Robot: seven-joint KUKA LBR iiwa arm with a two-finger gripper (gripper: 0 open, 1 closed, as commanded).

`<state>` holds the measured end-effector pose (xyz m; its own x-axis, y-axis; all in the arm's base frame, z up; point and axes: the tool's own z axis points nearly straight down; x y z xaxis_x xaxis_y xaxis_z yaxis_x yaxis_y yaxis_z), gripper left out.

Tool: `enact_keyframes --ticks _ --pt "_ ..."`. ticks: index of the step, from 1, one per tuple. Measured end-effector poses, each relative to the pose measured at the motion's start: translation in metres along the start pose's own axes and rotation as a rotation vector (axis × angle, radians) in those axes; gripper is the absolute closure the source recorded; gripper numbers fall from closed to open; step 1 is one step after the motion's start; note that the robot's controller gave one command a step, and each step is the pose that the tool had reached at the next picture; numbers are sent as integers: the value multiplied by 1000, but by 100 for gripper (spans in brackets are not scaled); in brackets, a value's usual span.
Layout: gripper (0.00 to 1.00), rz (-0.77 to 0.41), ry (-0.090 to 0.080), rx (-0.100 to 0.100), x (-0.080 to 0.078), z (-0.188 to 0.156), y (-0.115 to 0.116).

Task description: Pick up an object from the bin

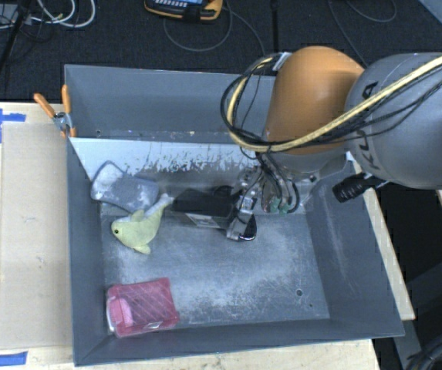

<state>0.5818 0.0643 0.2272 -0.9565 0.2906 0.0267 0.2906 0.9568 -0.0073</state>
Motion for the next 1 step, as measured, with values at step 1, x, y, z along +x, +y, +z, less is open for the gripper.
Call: enact_keyframes --ticks 1 --pt "100 -4 -3 -1 -3 -62 -2"
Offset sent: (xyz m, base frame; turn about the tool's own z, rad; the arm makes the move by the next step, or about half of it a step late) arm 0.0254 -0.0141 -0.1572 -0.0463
